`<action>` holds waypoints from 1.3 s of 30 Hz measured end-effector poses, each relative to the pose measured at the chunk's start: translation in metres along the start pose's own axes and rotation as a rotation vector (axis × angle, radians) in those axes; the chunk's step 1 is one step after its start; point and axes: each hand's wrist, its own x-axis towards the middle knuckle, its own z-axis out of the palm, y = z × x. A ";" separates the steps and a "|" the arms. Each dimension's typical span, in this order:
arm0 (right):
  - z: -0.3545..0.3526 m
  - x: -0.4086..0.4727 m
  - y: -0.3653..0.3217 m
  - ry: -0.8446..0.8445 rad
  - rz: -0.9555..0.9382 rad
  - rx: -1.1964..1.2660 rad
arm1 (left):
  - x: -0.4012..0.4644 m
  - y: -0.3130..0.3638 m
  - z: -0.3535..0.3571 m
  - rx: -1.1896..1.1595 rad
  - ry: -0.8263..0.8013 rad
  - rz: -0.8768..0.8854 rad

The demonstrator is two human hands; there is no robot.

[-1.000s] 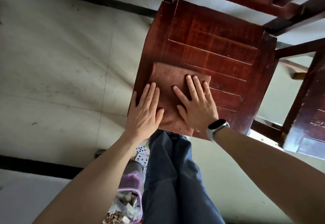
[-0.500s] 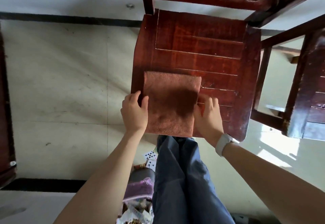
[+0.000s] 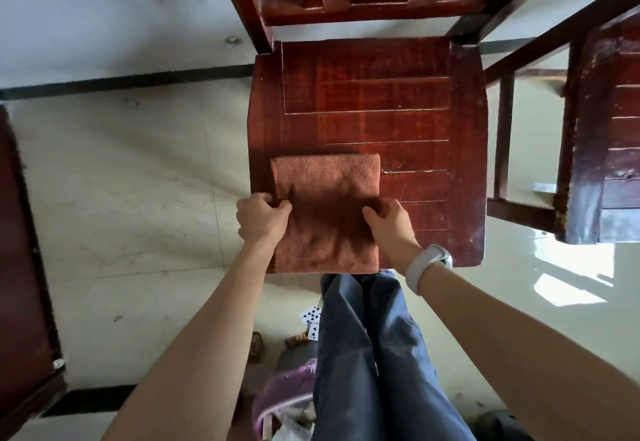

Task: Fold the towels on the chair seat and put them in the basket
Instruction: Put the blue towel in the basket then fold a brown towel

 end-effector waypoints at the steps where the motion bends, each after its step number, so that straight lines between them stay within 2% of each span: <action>1: 0.000 -0.001 0.000 -0.014 0.001 0.016 | -0.002 -0.001 -0.001 -0.028 0.005 0.038; 7: -0.023 -0.013 0.003 -0.016 0.008 0.157 | -0.034 0.005 -0.006 -0.179 -0.034 0.207; 12: -0.081 -0.045 0.009 0.017 -0.122 0.200 | -0.082 0.029 -0.008 -0.268 -0.023 0.299; 17: -0.161 -0.085 0.030 0.098 -0.181 0.323 | -0.156 0.078 0.007 -0.138 -0.045 0.437; 21: -0.234 -0.117 0.063 0.183 -0.160 0.457 | -0.230 0.129 0.035 -0.014 -0.061 0.633; 25: -0.318 -0.155 0.111 0.239 -0.102 0.646 | -0.313 0.180 0.083 0.108 -0.113 0.783; 29: -0.411 -0.190 0.175 0.363 -0.059 0.789 | -0.406 0.223 0.160 0.150 -0.179 0.901; 34: -0.523 -0.237 0.266 0.605 0.005 0.891 | -0.526 0.260 0.267 0.155 -0.389 0.954; 39: -0.607 -0.277 0.333 0.841 0.045 0.947 | -0.629 0.304 0.350 0.185 -0.590 1.108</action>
